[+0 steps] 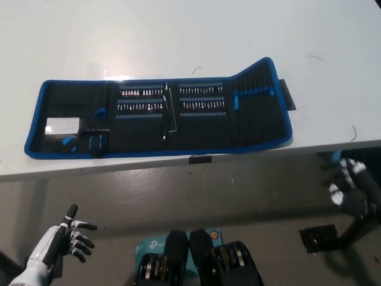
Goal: The robot uses its right hand to lift an edge of the toolkit kept in middle of the desk and make one fold in it
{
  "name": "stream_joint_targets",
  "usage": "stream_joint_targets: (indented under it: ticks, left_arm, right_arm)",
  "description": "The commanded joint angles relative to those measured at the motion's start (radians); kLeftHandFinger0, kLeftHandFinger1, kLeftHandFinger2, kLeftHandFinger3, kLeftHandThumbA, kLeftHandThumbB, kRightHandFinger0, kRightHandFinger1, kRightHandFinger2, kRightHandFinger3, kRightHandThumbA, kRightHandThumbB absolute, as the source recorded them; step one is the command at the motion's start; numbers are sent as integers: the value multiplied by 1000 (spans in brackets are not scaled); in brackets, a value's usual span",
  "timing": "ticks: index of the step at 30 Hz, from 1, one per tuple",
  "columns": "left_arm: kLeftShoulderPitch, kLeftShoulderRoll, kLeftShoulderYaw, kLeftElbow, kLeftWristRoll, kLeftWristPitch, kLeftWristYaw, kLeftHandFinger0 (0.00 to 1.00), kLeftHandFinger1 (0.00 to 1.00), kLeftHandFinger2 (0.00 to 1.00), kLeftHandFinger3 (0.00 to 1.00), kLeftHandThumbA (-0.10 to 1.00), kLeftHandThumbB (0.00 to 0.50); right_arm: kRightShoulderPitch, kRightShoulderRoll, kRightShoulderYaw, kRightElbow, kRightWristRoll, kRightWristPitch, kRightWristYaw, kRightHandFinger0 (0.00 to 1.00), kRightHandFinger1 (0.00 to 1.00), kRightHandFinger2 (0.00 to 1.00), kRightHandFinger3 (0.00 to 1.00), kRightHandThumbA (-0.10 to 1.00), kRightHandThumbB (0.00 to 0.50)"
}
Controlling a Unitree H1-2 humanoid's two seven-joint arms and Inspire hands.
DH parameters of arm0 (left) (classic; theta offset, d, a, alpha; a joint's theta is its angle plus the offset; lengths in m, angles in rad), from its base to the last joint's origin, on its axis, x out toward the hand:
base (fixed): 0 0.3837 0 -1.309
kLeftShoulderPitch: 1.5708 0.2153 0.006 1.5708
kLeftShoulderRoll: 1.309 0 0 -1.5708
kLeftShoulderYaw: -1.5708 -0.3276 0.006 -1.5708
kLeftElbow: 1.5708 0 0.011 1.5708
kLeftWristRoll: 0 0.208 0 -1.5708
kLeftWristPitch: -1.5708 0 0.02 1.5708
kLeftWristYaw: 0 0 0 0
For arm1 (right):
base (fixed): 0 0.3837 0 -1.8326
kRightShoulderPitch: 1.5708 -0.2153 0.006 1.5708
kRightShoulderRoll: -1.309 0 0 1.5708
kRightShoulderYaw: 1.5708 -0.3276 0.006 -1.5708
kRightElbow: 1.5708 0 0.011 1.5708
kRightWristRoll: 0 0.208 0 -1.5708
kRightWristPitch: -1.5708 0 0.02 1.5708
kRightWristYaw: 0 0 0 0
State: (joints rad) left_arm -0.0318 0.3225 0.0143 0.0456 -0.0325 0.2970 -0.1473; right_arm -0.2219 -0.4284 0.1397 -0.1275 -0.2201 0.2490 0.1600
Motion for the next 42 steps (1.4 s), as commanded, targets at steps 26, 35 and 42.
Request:
stream_joint_targets:
  ticks: [26, 35, 42]
  left_arm:
    - [-7, -3, 3, -31, -5, -6, -14, 360, 373, 369, 547, 1000, 485]
    - [-7, -2, 4, -34, -6, -1, -15, 377, 387, 364, 537, 1000, 495]
    - [-6, 2, 0, -41, -2, 3, -19, 398, 399, 391, 552, 1000, 476]
  right_arm:
    - [-310, 154, -275, 177, 52, 112, -95, 574, 673, 760, 939, 109, 192]
    - [-313, 260, -308, 283, 74, 124, -145, 712, 738, 805, 1000, 134, 204]
    - [-340, 344, -264, 357, 63, 105, -173, 671, 723, 804, 1000, 129, 205]
